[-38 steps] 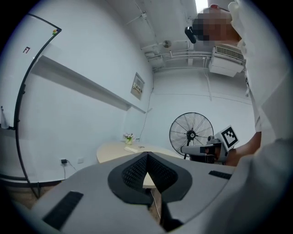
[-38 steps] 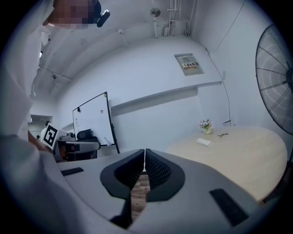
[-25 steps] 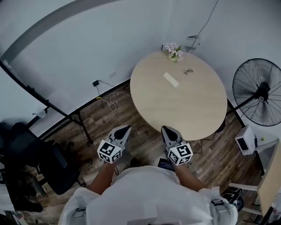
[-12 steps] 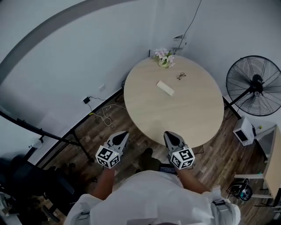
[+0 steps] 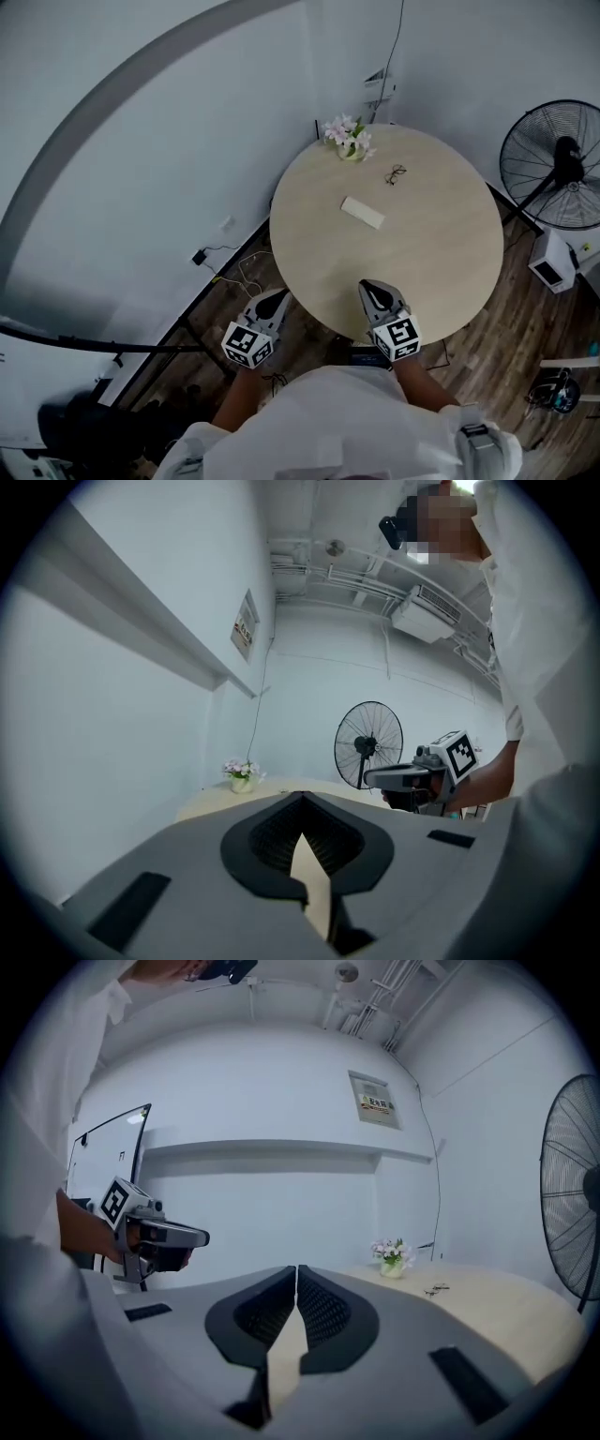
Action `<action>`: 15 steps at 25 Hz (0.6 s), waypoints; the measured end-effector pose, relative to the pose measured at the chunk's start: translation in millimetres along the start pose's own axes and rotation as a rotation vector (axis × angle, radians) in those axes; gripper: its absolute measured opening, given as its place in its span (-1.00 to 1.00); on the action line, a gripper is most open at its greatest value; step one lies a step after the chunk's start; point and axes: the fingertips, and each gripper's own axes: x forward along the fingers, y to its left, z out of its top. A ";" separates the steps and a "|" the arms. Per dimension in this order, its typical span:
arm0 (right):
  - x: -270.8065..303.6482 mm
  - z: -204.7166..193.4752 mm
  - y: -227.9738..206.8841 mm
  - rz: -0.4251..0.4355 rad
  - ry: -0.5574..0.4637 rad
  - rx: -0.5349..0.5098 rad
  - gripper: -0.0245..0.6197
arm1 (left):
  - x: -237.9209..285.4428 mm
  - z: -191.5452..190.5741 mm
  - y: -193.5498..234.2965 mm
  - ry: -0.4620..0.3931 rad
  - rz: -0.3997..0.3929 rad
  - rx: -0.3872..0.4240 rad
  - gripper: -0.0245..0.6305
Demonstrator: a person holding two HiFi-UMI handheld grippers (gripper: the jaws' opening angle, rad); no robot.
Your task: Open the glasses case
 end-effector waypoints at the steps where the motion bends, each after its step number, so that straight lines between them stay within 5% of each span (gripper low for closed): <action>1: 10.6 0.6 -11.1 -0.007 0.001 0.003 -0.84 | 11.7 4.4 12.6 -0.007 0.008 -0.009 -0.89; 6: 49.5 2.2 -55.5 -0.020 0.003 0.028 -0.84 | 70.8 14.8 56.9 0.047 0.015 0.011 -0.89; 11: 73.6 6.6 -62.7 0.124 -0.018 -0.078 -0.84 | 128.1 20.3 74.9 0.107 0.004 0.115 -0.89; 15: 81.9 5.9 -78.2 0.123 -0.037 -0.089 -0.84 | 156.1 21.1 88.2 0.122 -0.019 0.104 -0.89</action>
